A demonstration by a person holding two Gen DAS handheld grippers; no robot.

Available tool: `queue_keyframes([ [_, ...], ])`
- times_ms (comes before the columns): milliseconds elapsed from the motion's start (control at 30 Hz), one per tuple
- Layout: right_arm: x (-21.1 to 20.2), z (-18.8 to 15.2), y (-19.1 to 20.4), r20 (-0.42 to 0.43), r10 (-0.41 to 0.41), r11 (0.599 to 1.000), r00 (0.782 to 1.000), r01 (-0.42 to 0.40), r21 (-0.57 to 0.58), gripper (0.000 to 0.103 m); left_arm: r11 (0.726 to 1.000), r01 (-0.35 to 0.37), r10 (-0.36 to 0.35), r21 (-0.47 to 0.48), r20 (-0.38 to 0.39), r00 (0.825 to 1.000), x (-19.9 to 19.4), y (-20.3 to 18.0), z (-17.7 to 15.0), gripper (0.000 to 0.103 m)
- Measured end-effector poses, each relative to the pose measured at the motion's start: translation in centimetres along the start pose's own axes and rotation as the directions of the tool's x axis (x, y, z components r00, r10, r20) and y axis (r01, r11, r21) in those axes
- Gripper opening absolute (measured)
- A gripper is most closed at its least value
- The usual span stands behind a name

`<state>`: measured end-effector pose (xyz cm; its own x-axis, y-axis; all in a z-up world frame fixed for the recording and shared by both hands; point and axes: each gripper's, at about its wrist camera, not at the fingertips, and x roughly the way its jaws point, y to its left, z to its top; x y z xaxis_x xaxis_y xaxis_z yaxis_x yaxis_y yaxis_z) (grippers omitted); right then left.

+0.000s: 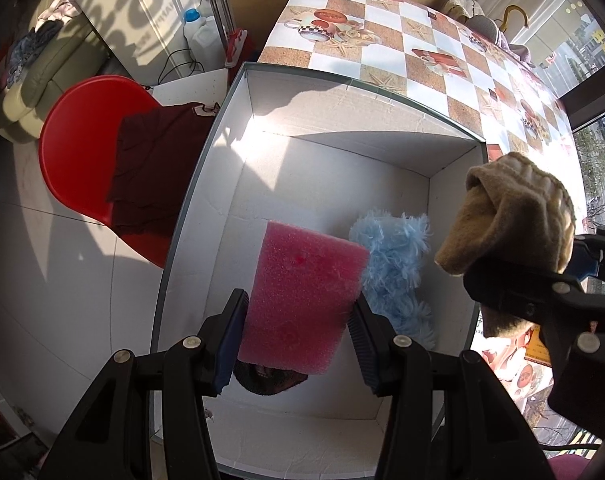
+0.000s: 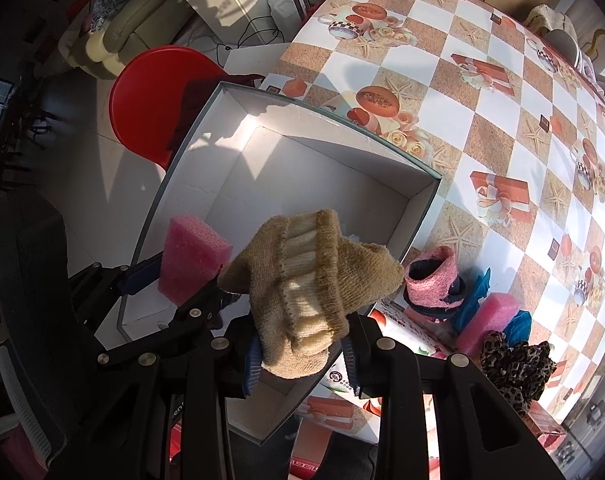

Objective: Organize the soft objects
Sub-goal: 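Lower the pink sponge and beige glove into the box and open both grippers, then move both grippers back toward the soft items on the table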

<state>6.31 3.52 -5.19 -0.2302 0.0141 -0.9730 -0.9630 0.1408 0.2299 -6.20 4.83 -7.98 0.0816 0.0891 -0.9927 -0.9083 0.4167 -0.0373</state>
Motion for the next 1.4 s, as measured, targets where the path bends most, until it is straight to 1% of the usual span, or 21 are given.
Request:
queue_keyframes([
  [200,0.5,0.0,-0.3,-0.008,-0.001,1.0,1.0,0.001,0.011,0.034,1.0,-0.001,0.001,-0.003,-0.007,1.0,0.2,0.0,-0.1,0.054],
  [667,0.4,0.3,-0.5,0.014,-0.004,1.0,1.0,0.004,0.025,0.034,1.0,-0.003,0.003,0.001,0.002,1.0,0.2,-0.1,-0.3,0.054],
  [767,0.4,0.4,-0.6,0.015,-0.007,1.0,1.0,0.006,0.029,0.034,1.0,-0.007,0.007,-0.004,0.008,1.0,0.1,0.0,-0.3,0.055],
  [833,0.5,0.4,-0.7,0.014,-0.005,0.999,1.0,0.005,0.032,0.035,1.0,-0.011,0.011,-0.007,0.009,1.0,0.1,0.0,-0.3,0.058],
  [867,0.5,0.4,-0.7,0.013,-0.004,0.999,1.0,0.003,0.035,0.045,1.0,-0.012,0.012,-0.009,0.01,1.0,0.1,0.0,-0.3,0.065],
  [900,0.5,0.3,-0.7,0.016,-0.005,0.999,1.0,0.004,0.038,0.058,1.0,-0.012,0.012,-0.011,0.011,1.0,0.0,0.0,-0.3,0.073],
  [967,0.3,0.3,-0.9,0.026,-0.015,0.999,1.0,0.014,0.044,0.071,1.0,-0.002,0.003,-0.016,0.021,1.0,-0.1,0.0,-0.5,0.079],
  [1033,0.0,0.3,-0.9,0.032,-0.026,0.999,0.999,0.024,0.044,0.071,1.0,0.017,-0.016,-0.024,0.038,0.999,-0.3,0.1,-0.6,0.08],
  [1100,-0.1,0.3,-1.0,0.03,-0.026,0.999,0.999,0.024,0.048,0.072,0.998,0.04,-0.037,-0.04,0.055,0.998,-0.5,0.3,-0.8,0.087],
  [1133,-0.2,0.2,-1.1,0.029,-0.024,0.998,0.999,0.023,0.054,0.074,0.998,0.049,-0.046,-0.049,0.064,0.997,-0.7,0.4,-0.8,0.087],
  [1200,-0.3,0.1,-1.2,0.03,-0.023,0.997,0.999,0.021,0.068,0.102,0.997,0.044,-0.038,-0.068,0.083,0.996,-0.9,0.6,-0.8,0.088],
  [1267,-0.5,0.0,-1.5,0.025,-0.018,0.997,1.0,0.016,0.075,0.103,0.995,0.025,-0.017,-0.095,0.092,0.996,-1.1,1.1,-0.7,0.088],
  [1300,-0.5,0.0,-1.6,0.014,-0.015,0.997,1.0,0.014,0.074,0.103,0.993,0.024,-0.014,-0.111,0.087,0.996,-1.1,1.5,-0.7,0.091],
  [1367,-0.4,-0.1,-1.9,-0.007,-0.012,0.997,1.0,0.012,0.076,0.103,0.989,0.037,-0.024,-0.142,0.093,0.995,-1.2,2.2,-0.7,0.103],
  [1400,-0.4,-0.3,-2.2,-0.011,-0.014,0.997,1.0,0.015,0.082,0.103,0.988,0.04,-0.025,-0.15,0.1,0.995,-1.3,2.4,-0.7,0.103],
])
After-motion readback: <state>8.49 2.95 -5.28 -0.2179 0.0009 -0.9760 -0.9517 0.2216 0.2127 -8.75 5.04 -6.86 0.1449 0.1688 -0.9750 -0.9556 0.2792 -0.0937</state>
